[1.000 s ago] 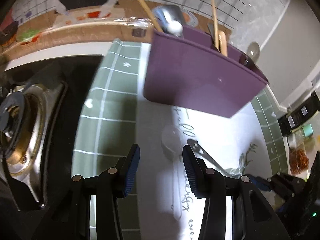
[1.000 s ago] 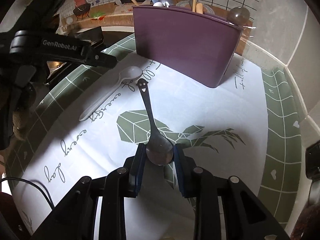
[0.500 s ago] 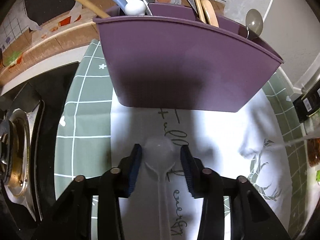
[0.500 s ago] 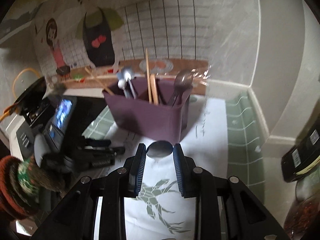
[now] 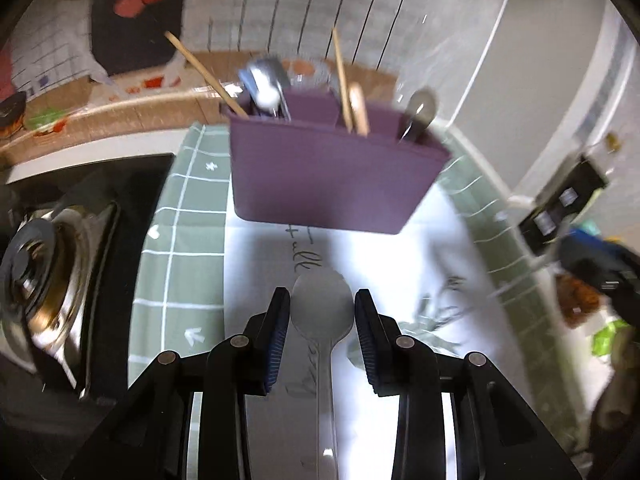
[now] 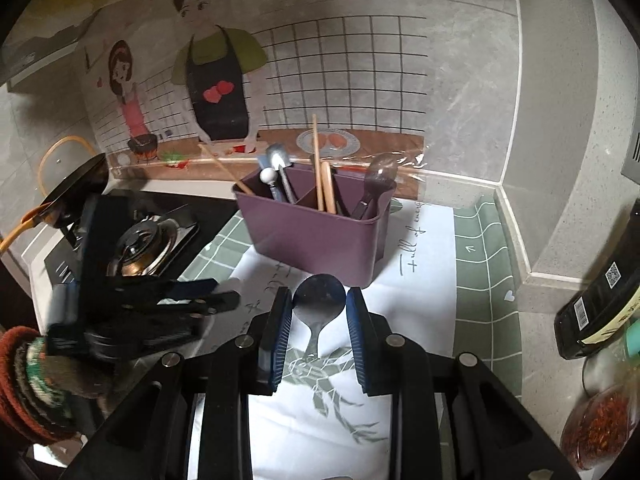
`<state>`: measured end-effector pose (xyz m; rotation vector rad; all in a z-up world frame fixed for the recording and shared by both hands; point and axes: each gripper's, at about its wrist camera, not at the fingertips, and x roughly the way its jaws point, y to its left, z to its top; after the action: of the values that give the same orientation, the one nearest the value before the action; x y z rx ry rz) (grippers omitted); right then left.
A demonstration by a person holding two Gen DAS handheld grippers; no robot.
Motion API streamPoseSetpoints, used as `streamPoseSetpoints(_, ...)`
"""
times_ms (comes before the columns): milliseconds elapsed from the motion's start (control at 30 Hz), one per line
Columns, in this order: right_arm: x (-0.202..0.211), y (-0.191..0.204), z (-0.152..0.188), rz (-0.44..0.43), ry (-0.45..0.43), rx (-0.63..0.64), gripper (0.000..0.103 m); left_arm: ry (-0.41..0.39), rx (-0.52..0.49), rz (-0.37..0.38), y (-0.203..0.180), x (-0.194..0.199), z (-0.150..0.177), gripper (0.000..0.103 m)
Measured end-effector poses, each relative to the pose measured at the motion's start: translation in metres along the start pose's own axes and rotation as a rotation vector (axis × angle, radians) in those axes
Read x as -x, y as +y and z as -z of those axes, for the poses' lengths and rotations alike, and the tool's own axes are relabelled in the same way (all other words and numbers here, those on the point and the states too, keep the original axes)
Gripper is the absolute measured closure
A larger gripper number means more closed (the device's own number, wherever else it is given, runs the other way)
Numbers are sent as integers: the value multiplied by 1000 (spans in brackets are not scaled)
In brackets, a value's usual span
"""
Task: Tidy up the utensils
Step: 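Lower both spoons into the purple holder and open both tools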
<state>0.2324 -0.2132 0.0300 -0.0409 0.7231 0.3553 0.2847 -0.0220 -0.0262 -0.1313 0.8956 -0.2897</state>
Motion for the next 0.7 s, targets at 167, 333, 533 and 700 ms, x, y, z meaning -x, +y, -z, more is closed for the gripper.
streamPoseSetpoints(167, 13, 12, 6, -15, -2, 29, 77, -71, 21, 25, -6, 48, 17, 69)
streamPoseSetpoints(333, 30, 17, 7, -28, -17, 30, 78, -145, 34, 52, -6, 84, 18, 69)
streamPoseSetpoints(533, 66, 18, -24, -29, -126, 29, 78, -324, 32, 121, -20, 137, -32, 69)
streamPoseSetpoints(700, 105, 18, -91, 8, -254, 48, 77, -661, 11, 99, -42, 178, -100, 68)
